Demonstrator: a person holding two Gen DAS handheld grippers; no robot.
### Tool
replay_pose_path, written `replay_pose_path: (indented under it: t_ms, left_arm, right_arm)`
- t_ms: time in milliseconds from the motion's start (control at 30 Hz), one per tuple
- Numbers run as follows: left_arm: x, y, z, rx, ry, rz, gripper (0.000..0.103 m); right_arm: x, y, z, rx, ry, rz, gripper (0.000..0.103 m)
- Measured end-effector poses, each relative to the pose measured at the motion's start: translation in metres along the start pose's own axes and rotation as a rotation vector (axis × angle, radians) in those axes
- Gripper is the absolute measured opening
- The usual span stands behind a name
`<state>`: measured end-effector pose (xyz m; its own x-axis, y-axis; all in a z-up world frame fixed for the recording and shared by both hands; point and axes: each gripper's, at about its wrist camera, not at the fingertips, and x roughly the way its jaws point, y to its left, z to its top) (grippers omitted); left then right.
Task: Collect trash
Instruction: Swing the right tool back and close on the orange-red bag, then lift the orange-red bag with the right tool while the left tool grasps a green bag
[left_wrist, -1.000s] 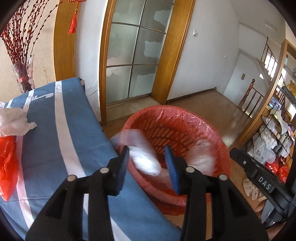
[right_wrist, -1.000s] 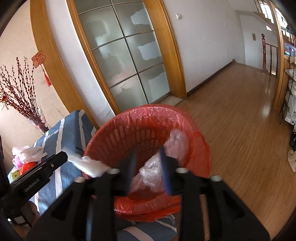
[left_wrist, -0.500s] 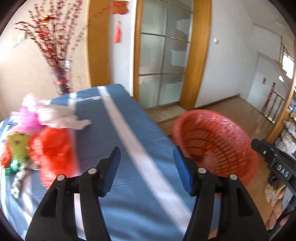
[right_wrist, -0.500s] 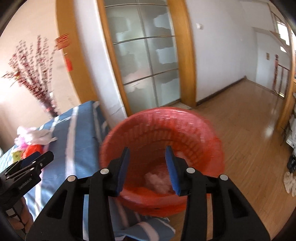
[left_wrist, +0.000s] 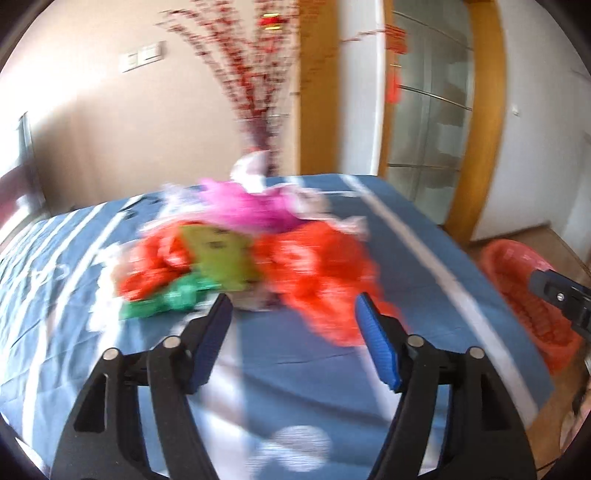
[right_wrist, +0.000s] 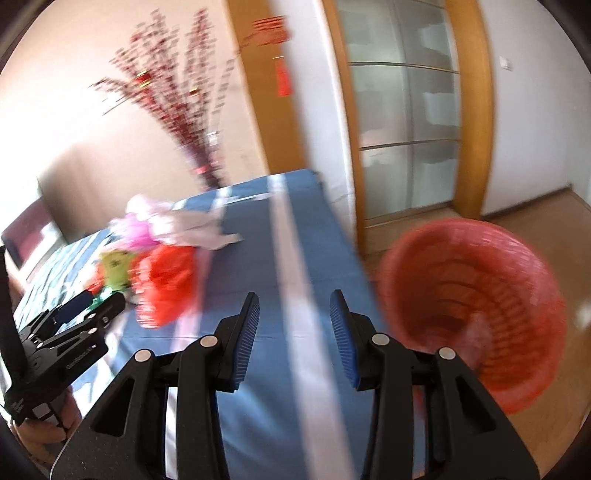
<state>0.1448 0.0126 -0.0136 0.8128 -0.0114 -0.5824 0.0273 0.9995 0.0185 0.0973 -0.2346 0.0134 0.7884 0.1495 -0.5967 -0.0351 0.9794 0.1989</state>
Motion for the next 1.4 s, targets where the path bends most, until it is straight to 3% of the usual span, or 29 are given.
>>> replay_pose_path:
  t_ms: [267, 467, 767, 800, 900, 933, 1133, 1400]
  left_arm:
    - [-0.002, 0.076, 0.0, -0.125, -0.004, 0.13, 0.078]
    - [0.001, 0.107, 0.001, -0.168, -0.001, 0.165, 0.078]
    - [0.011, 0.122, 0.0, -0.186, 0.012, 0.156, 0.078]
    - [0.012, 0.123, 0.0, -0.186, 0.012, 0.153, 0.078]
    - [0.016, 0.121, 0.002, -0.182, 0.013, 0.146, 0.078]
    - [0.017, 0.12, 0.003, -0.181, 0.014, 0.143, 0.078]
    - [0.024, 0.11, 0.008, -0.165, 0.017, 0.106, 0.075]
    - [0.044, 0.086, 0.022, -0.156, 0.06, 0.024, 0.07]
  right_arm:
    - [0.039, 0.072, 0.008, -0.059, 0.066, 0.165, 0.042]
    - [0.072, 0.116, 0.005, -0.124, 0.092, 0.16, 0.042]
    - [0.121, 0.129, 0.0, -0.138, 0.215, 0.125, 0.044]
    - [0.124, 0.13, -0.002, -0.146, 0.229, 0.127, 0.043]
    - [0.13, 0.133, -0.01, -0.178, 0.253, 0.123, 0.012]
    - [0.131, 0.135, -0.012, -0.185, 0.255, 0.12, 0.009]
    - [0.109, 0.127, -0.016, -0.188, 0.216, 0.141, 0.005]
    - [0.07, 0.096, -0.016, -0.168, 0.157, 0.104, 0.005]
